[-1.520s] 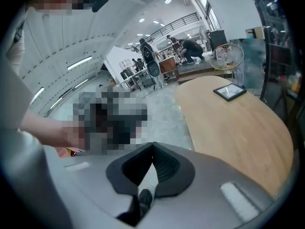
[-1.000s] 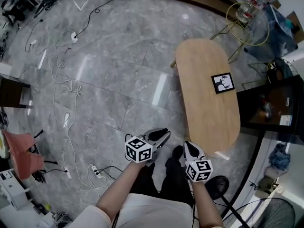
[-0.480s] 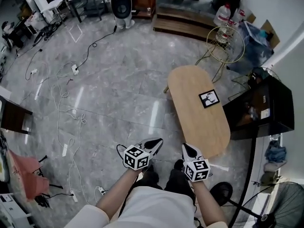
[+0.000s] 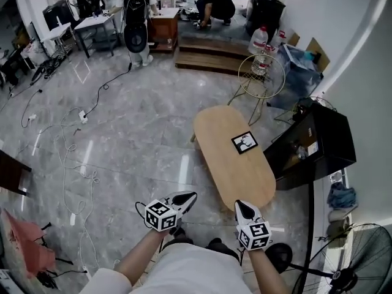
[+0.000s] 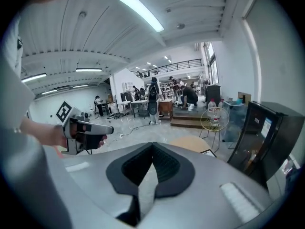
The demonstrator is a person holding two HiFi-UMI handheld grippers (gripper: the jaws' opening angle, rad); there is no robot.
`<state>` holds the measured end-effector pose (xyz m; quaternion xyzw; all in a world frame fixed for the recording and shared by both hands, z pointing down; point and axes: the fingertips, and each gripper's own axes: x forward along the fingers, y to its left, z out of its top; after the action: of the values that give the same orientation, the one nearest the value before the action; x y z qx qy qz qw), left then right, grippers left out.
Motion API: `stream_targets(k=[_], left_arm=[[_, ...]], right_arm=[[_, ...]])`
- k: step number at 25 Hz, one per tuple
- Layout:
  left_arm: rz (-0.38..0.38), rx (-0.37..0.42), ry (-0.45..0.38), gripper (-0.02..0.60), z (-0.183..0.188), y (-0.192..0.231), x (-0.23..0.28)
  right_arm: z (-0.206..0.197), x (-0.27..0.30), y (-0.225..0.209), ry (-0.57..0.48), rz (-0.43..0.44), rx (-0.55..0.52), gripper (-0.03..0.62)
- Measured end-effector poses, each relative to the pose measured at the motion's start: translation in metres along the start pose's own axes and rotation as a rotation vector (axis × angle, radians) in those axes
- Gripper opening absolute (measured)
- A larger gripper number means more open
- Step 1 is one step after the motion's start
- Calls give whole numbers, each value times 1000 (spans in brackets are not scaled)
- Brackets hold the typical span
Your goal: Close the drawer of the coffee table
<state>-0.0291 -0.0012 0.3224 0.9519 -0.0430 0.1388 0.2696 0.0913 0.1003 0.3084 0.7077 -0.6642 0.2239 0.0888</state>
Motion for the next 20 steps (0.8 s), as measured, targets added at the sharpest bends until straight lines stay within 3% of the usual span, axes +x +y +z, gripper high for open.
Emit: stream_targets(k=[7, 13, 20], left_arm=[[33, 89, -111, 6, 32, -78, 10], [63, 177, -121, 6, 33, -135, 23], [97, 299, -148, 8, 29, -183, 32]], right_arm=[[19, -73, -37, -81, -21, -4, 11], [30, -131, -67, -151, -29, -12, 11], [38, -183, -82, -209, -20, -112, 11]])
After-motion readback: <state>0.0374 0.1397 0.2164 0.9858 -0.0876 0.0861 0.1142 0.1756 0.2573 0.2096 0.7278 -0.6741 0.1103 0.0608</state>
